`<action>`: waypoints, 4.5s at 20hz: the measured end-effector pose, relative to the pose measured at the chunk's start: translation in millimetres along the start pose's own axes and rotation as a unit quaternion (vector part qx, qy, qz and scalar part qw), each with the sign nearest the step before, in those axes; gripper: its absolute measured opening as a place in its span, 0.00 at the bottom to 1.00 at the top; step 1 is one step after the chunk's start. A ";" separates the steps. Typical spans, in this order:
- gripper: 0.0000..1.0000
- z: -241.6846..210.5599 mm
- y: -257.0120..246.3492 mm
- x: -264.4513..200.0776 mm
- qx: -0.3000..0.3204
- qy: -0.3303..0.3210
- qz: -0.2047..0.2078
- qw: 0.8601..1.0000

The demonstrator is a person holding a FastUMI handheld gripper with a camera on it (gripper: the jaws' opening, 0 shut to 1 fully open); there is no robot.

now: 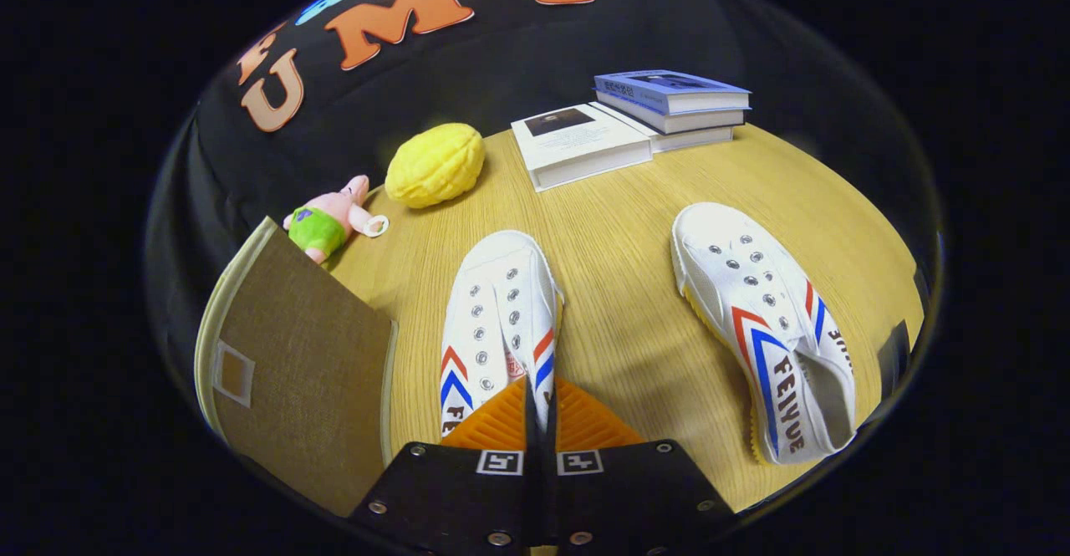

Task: Open the storage box then place both shoes into the box .Put the left shoe in first, then the right shoe, with the right side of both shoes facing outward in a uniform manner.

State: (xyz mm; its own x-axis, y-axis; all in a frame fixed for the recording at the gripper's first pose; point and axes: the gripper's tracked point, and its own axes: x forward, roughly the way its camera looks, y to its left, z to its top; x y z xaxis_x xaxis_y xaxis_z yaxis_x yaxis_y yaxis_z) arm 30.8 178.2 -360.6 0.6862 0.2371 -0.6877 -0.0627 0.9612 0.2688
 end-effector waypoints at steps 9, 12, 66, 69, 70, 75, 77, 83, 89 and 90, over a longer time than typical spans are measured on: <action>0.00 72.6 17.8 -67.0 -0.013 -0.069 0.008 0.998; 0.00 93.2 44.9 -91.0 -0.027 -0.093 0.029 0.995; 0.98 47.4 191.6 -117.8 -0.096 -0.044 0.147 0.983; 0.98 68.5 152.0 -119.6 -0.091 -0.065 0.110 0.988; 0.98 74.3 138.7 -120.8 -0.086 -0.071 0.099 0.989; 0.99 96.4 65.4 -123.8 -0.072 -0.089 0.036 0.993; 0.98 100.2 37.0 -123.6 -0.066 -0.092 0.013 0.993; 0.99 101.3 -45.8 -116.1 -0.051 -0.091 -0.050 0.993; 0.99 80.5 -118.2 -103.1 -0.047 -0.063 -0.099 0.992; 0.99 74.4 -128.9 -100.8 -0.045 -0.056 -0.107 0.992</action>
State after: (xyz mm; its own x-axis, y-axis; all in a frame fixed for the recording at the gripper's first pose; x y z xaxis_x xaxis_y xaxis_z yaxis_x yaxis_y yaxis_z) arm 23.7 19.8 -275.8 0.7663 0.0136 -0.6424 0.0325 0.9977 0.0598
